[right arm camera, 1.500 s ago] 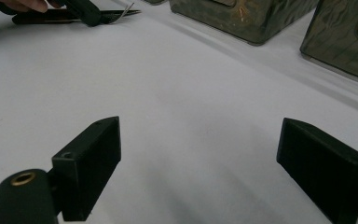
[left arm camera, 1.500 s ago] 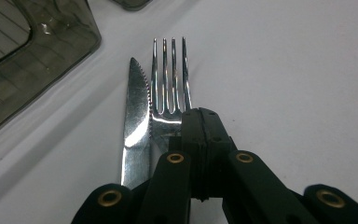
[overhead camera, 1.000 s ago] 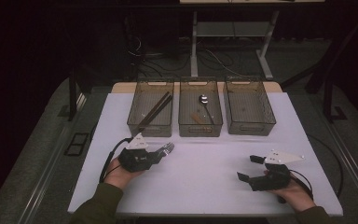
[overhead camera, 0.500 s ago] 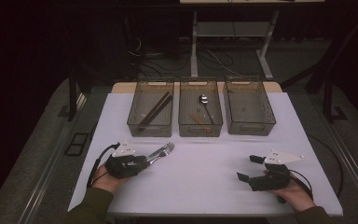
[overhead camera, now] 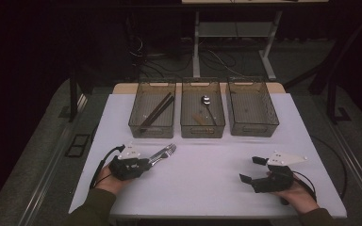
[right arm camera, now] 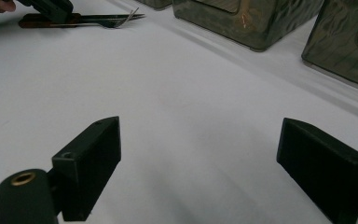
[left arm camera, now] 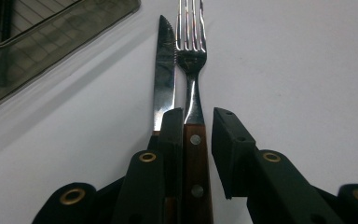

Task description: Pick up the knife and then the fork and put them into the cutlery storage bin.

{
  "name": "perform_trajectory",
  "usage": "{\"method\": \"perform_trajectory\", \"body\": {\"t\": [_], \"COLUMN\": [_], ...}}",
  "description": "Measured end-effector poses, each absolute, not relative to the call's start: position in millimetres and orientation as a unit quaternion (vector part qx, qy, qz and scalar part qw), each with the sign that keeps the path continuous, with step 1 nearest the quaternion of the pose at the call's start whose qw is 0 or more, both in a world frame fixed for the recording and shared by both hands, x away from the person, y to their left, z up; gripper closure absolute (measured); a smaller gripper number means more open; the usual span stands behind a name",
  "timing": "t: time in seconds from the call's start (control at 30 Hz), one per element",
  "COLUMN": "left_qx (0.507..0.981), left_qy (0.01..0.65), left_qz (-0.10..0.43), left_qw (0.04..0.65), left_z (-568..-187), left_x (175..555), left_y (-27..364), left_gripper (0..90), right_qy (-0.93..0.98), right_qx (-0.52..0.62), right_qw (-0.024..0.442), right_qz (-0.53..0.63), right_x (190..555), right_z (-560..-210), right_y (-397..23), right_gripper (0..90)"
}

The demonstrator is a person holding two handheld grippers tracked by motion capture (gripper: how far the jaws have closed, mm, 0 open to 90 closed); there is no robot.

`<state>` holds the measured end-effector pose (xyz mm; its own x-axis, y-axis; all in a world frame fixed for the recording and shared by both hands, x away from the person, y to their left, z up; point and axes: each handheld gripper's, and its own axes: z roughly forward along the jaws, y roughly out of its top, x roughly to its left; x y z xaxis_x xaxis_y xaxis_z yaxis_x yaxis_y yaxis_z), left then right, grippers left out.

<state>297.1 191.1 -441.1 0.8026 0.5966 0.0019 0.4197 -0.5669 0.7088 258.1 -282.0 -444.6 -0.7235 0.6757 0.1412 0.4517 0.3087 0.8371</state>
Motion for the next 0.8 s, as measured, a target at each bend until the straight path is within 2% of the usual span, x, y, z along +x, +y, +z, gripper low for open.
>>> {"method": "perform_trajectory", "body": {"t": [0.47, 0.8], "left_qx": [0.883, 0.880], "left_qy": [0.283, 0.300], "left_qz": [0.119, 0.119], "left_qw": [0.355, 0.349], "left_z": [-447, -446], "left_x": [301, 300], "left_y": [182, 178], "left_gripper": [71.6, 77.1], "right_qy": [0.800, 0.795], "right_qx": [0.352, 0.357], "right_qw": [0.119, 0.119], "right_qz": [0.472, 0.476], "right_x": [258, 258], "right_z": [-444, -443], "right_y": [-282, -282], "right_gripper": [13.6, 13.7]}}
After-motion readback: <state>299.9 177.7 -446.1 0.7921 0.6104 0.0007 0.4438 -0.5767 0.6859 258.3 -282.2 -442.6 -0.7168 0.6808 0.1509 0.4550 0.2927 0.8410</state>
